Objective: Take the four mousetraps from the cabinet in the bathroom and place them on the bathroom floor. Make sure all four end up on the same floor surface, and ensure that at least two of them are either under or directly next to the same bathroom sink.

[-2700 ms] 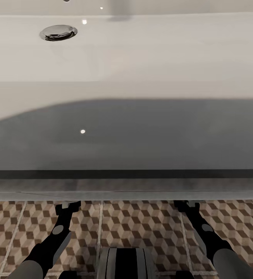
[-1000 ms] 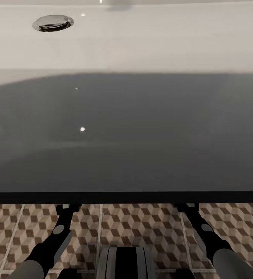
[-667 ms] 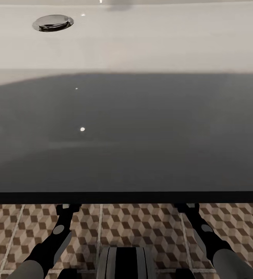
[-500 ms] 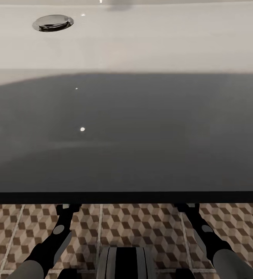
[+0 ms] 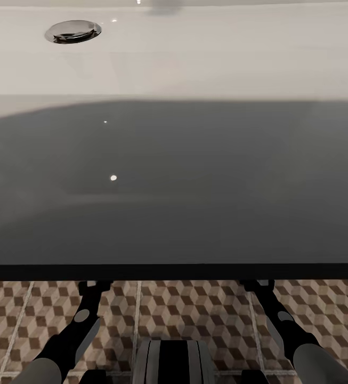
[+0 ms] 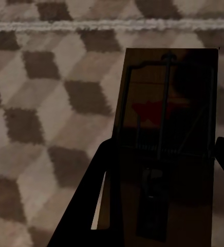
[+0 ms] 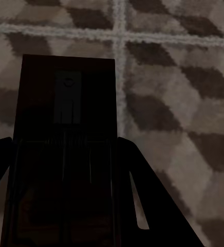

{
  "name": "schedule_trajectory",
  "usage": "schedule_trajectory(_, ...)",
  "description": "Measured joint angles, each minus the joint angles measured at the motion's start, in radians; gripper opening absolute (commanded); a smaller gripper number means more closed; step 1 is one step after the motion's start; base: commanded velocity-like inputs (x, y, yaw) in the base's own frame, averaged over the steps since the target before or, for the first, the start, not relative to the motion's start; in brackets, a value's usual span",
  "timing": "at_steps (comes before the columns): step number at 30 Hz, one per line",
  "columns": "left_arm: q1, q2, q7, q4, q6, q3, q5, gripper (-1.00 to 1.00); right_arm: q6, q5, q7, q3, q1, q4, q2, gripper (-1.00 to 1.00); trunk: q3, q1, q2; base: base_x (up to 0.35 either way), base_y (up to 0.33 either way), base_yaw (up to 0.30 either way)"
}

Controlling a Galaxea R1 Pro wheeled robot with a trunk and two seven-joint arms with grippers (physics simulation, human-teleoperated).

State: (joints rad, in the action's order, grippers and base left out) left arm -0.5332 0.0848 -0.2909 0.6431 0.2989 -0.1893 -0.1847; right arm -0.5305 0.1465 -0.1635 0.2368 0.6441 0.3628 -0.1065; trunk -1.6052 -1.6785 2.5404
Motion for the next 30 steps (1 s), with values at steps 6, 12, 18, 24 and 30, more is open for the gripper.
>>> schedule_trajectory(6, 0.000, -0.006, -0.007, 0.004, 0.020, 0.001, 0.000, -1.00, 0.000, -0.001, 0.000, 0.000, 0.000, 0.000, 0.000, -1.00, 0.000, 0.000, 0.000, 0.000, 0.000, 0.000)
schedule_trajectory(12, 0.000, -0.006, -0.002, 0.002, 0.033, 0.002, 0.002, -1.00, 0.000, -0.001, 0.000, 0.000, 0.000, 0.000, 0.000, -1.00, 0.000, 0.000, 0.000, 0.000, 0.000, 0.000)
schedule_trajectory(18, 0.000, -0.005, 0.002, 0.002, 0.035, 0.003, 0.002, -1.00, 0.000, 0.000, 0.000, 0.000, 0.000, 0.000, 0.000, -1.00, 0.000, 0.000, 0.000, -0.043, 0.000, 0.000)
schedule_trajectory(24, 0.000, -0.005, 0.002, 0.001, 0.034, 0.003, 0.003, -1.00, 0.000, 0.001, 0.000, 0.000, 0.000, 0.000, 0.000, -1.00, 0.000, 0.000, 0.000, -0.038, 0.000, 0.000)
schedule_trajectory(30, 0.000, -0.005, 0.002, 0.001, 0.033, 0.003, 0.003, -1.00, 0.000, 0.001, 0.000, 0.000, 0.000, 0.000, 0.000, -1.00, 0.000, 0.000, 0.000, -0.002, 0.000, 0.000)
